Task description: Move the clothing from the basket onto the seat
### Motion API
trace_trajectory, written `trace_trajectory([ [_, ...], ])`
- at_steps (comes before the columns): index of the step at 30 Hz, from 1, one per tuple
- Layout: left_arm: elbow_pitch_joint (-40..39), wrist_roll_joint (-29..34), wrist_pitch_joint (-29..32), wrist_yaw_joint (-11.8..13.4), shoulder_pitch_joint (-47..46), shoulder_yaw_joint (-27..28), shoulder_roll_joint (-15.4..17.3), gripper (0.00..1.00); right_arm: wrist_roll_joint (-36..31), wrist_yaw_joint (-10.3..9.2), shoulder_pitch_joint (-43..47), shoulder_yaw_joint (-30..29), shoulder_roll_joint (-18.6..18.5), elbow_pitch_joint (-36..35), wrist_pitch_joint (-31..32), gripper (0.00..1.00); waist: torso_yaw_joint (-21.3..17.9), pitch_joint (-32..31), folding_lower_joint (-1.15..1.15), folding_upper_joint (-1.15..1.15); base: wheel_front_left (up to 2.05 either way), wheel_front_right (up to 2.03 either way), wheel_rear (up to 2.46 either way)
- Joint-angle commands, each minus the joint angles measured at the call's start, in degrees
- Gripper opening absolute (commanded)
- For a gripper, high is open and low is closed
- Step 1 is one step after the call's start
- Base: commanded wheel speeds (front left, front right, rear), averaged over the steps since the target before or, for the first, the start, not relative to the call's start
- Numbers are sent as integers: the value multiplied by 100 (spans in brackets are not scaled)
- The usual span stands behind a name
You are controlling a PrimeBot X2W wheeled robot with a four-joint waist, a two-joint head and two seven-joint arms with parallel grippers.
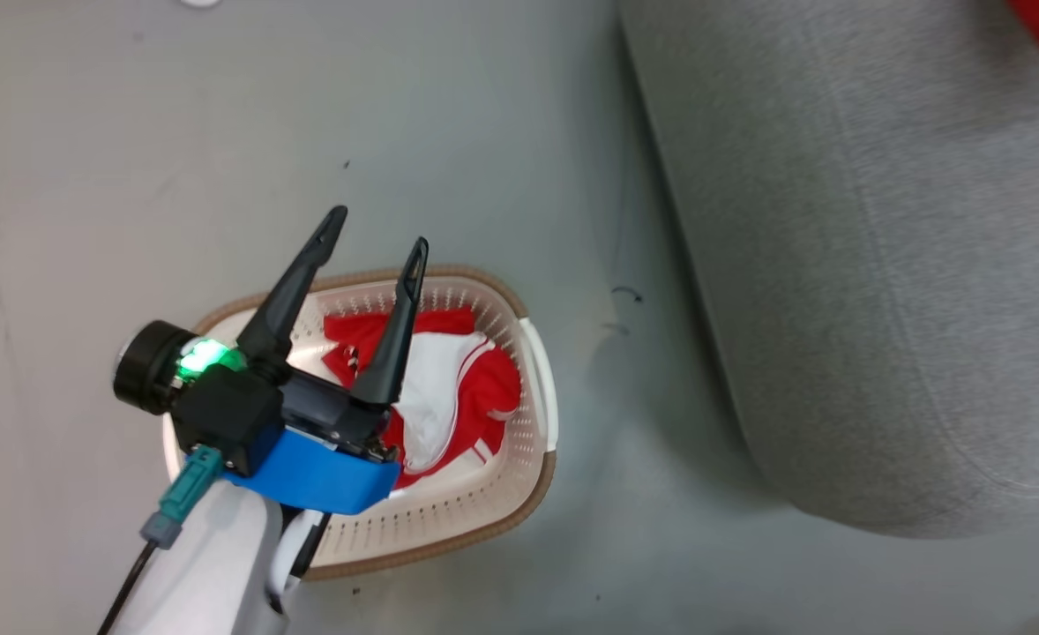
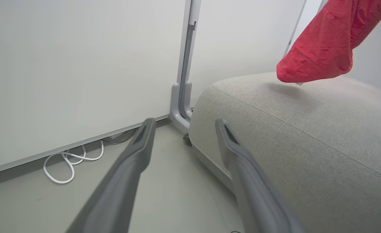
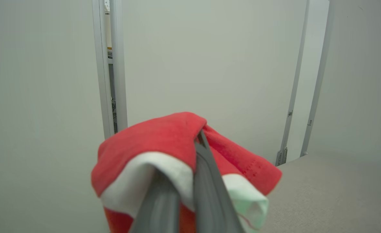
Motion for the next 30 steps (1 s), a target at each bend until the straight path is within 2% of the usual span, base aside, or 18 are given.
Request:
trace_trajectory([
  [1, -80, 47, -15, -9, -112, 62, 41, 100, -79, 3, -157, -168, -160, 94, 55, 0, 241, 382, -1, 0, 0, 0, 0],
  [7, -300, 107, -15, -10, -192, 110, 79, 100, -387, 3, -222, -829, -525, 820, 156, 0, 395, 713, -1, 0, 0, 0, 0],
  [15, -295, 102, -15, -10, -158, 80, 95, 100, -761, 3, 44, -1311, -410, 2123, 139, 0, 475, 745, -1, 0, 0, 0, 0],
  [16, -277, 93, -15, -10, -149, 77, 93, 100, -797, 3, 63, -1327, -403, 2265, 142, 30, 480, 722, -1, 0, 0, 0, 0],
  [17, -257, 85, -15, -10, -141, 69, 87, 100, -850, 3, 101, -1346, -386, 2414, 146, 67, 487, 686, -1, 0, 0, 0, 0],
  [18, -244, 73, -15, -10, -136, 61, 76, 100, -894, 3, 127, -1349, -390, 2539, 167, 100, 495, 654, -1, 0, 0, 0, 0],
  [24, -134, 13, -15, -10, -91, 7, -14, 100, -1081, 3, 245, -1280, -483, 3051, -14, 100, 549, 362, -1, 0, 0, 0, 0],
  [30, 72, -60, -15, -10, 38, 97, -180, 100, -1006, 3, 539, -916, -531, 3284, -269, 100, 607, -122, -1, 0, 0, 0, 0],
])
